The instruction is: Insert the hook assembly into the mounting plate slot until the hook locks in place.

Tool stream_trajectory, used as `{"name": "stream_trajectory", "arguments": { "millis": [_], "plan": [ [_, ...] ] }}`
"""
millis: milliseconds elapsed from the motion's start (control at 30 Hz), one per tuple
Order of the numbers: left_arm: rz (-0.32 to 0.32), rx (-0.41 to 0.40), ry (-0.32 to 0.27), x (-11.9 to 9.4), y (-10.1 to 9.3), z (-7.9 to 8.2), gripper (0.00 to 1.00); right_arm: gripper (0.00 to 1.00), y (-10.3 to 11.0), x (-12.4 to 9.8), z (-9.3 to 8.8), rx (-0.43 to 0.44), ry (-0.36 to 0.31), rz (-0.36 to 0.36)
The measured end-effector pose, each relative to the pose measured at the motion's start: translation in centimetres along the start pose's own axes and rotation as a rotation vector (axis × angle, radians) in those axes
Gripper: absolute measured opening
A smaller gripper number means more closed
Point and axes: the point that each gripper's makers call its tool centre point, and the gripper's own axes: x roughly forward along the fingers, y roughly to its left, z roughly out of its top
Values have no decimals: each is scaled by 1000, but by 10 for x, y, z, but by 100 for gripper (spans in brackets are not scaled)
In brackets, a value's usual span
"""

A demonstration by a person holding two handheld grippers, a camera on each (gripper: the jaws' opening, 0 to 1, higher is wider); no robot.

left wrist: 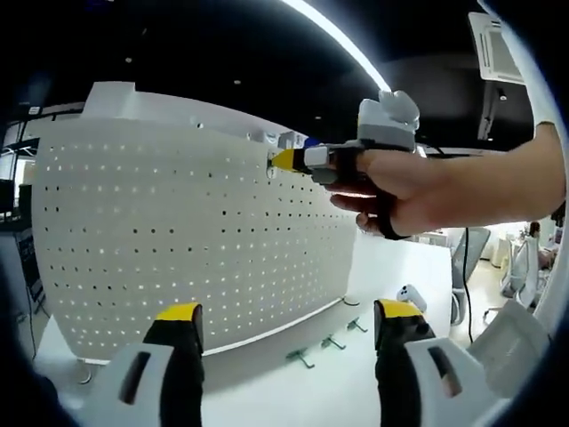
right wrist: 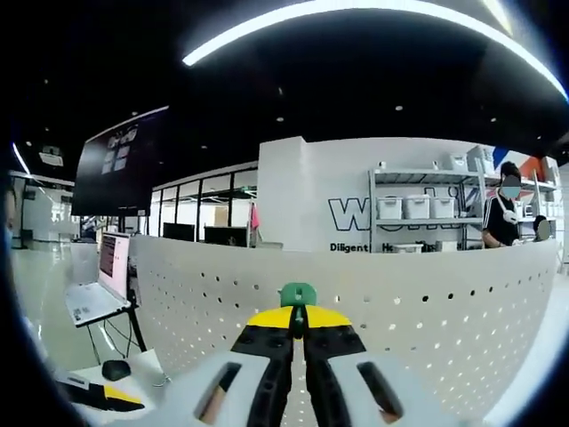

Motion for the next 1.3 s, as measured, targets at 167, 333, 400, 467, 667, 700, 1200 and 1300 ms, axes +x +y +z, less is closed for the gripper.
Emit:
{"name": "stream_trajectory", "arguments": {
  "millis": [167, 333, 400, 467, 667, 700, 1200, 1300],
  "plan": [
    [2, -4, 3, 0, 0, -2, 80, 1, -2, 4, 0, -13, -6, -16],
    [-1, 1, 0, 0, 0, -1, 80, 1, -5, 9, 0, -13, -10, -31],
    [-1, 1, 0, -1, 0, -1, 80, 1, -5, 10, -1, -14, -9, -33],
    [1, 0, 0, -1, 0, -2, 80, 1, -5, 12, -2, -18, -6, -35],
    [4, -1, 1, -2, 1, -3, 80, 1, -5, 16, -6, -19, 3, -37],
    [5, -2, 3, -2, 2, -3, 80, 1, -5, 17, -6, -20, 3, -36],
    [16, 5, 14, -4, 8, -1, 80, 1, -7, 24, -14, 2, 12, -52],
    [15, 8, 16, -4, 8, -1, 80, 1, -7, 26, -14, 3, 5, -61]
  ]
}}
